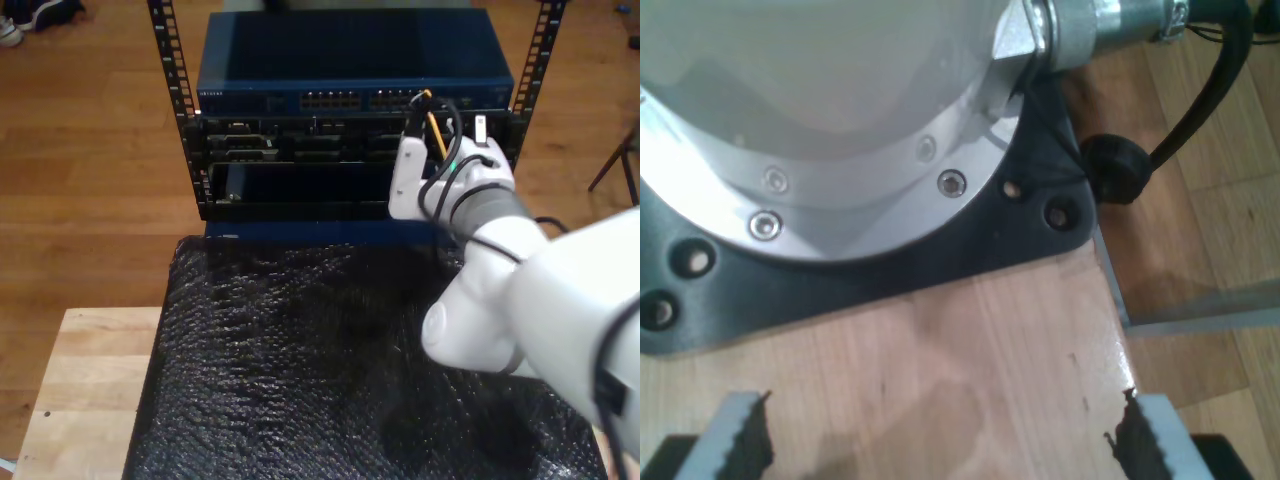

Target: Grab the cable and plug it in

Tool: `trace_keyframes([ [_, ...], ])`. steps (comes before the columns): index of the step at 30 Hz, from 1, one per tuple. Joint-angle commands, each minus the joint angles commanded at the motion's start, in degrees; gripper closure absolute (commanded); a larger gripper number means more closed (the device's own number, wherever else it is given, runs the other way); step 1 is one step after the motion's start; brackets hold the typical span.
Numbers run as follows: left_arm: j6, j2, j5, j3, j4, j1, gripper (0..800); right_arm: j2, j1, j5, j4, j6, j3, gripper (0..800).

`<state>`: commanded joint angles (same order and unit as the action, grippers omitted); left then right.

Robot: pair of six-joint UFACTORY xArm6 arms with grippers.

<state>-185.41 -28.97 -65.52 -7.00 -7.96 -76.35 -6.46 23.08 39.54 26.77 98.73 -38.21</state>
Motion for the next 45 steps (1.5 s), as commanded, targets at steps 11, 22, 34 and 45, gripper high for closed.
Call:
trace_keyframes([
  [11, 0.0, -0.1, 0.0, 0.0, 0.0, 0.0, 0, 11.1, -14.2, -22.9, -9.3, 3.2, 0.5, 143],
  [22, 0.0, 0.0, 0.0, 0.0, 0.0, 0.0, 0, 18.9, -30.9, -46.0, -22.3, 5.1, 0.5, 47],
  [34, 0.0, 0.0, 0.0, 0.0, 0.0, 0.0, 0, 26.5, -47.5, -69.3, -22.4, 24.0, 0.4, 3],
  [45, 0.0, 0.0, 0.0, 0.0, 0.0, 0.0, 0, 32.9, -63.9, -89.8, -22.6, 37.4, 1.8, 2],
])
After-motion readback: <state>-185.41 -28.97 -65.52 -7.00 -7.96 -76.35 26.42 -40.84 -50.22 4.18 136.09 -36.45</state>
